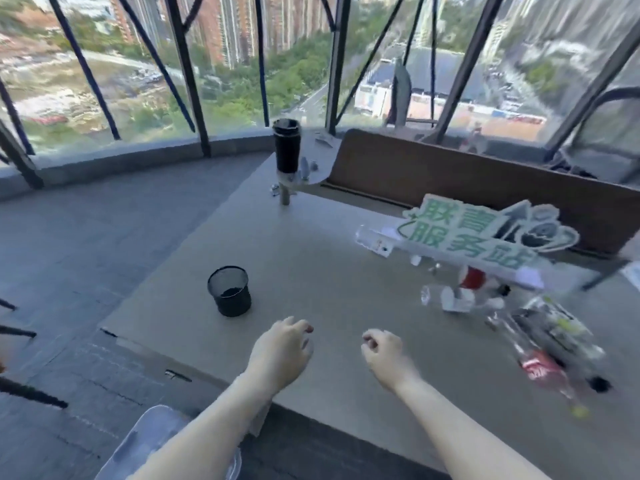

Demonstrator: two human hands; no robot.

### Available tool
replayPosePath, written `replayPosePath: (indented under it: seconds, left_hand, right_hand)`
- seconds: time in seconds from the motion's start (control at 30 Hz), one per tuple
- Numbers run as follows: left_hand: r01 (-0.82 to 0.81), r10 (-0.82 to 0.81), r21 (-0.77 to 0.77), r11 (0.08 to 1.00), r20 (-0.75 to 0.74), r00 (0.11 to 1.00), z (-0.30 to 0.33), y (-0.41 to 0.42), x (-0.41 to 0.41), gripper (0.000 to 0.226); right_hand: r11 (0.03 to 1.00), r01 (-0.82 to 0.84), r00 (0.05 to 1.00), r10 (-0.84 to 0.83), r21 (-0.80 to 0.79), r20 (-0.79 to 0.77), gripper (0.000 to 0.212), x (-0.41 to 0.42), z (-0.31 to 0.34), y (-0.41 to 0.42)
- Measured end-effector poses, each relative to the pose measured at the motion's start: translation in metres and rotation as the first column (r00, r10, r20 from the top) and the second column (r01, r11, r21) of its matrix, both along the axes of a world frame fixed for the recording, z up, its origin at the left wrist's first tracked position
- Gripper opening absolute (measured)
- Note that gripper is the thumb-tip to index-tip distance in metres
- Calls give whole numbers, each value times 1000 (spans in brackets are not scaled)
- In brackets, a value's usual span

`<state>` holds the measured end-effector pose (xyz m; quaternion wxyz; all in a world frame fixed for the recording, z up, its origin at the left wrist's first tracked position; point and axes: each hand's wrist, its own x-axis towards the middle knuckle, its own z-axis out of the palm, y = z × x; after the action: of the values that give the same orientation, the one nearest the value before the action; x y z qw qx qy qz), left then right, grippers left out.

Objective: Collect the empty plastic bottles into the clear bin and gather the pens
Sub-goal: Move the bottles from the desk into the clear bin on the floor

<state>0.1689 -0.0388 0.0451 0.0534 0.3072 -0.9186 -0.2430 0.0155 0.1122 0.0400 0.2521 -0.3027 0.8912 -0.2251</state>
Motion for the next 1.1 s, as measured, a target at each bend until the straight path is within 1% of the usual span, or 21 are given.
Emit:
replayPosePath:
  seconds: [0.17,0.23,0.27,0.33,0.4,0.5,0.6,0.73,0.87,0.93,0.97,1.03,1.1]
  left_hand:
    - [172,-171,-34,984,23,985,11,65,-117,34]
    - [221,-220,-28,975,46,974,12,88,-156,35]
    - [239,-237,-26,971,58,970,11,98,-174,35]
    - [249,-247,-19,968,76,966,10,114,-202,36]
    - [235,-233,-10,972,97,968,7,125,-218,36]
    - [190,-188,-1,982,128,974,2,131,-229,36]
    - [132,-133,16,991,158,978,-4,127,-228,36]
    - [70,-75,33,997,213,974,-15,103,-220,35]
    - [30,-39,42,999,230,972,-24,72,-221,34]
    - [32,-42,48,998,227,973,-25,58,-226,34]
    - [38,-48,48,998,219,974,-24,51,-229,34]
    - [48,-56,43,998,189,980,-20,32,-239,34]
    - [61,-67,38,997,165,984,-17,11,-250,35]
  right_hand:
    - [986,168,985,-168,-5,-41,37,-97,-1,89]
    - [981,194,980,-193,17,-57,46,-128,-5,119]
    - [981,188,980,-184,52,-79,52,-142,-7,131]
    - [980,136,981,-112,146,-159,65,-171,-12,145]
    - [971,76,979,-30,226,-200,75,-197,-18,147]
    - [933,-36,963,128,357,-236,83,-226,-24,132]
    - [898,-123,932,251,423,-261,89,-253,-38,107]
    - [863,-160,916,311,479,-253,92,-275,-60,71]
    - [818,-188,887,379,544,-265,87,-275,-75,52]
    - [821,-231,856,426,521,-293,80,-268,-79,47]
    - [847,-249,845,426,469,-321,75,-264,-78,44]
    - [921,-255,825,367,295,-431,68,-254,-70,33]
    - [968,-231,829,249,99,-501,69,-245,-57,19]
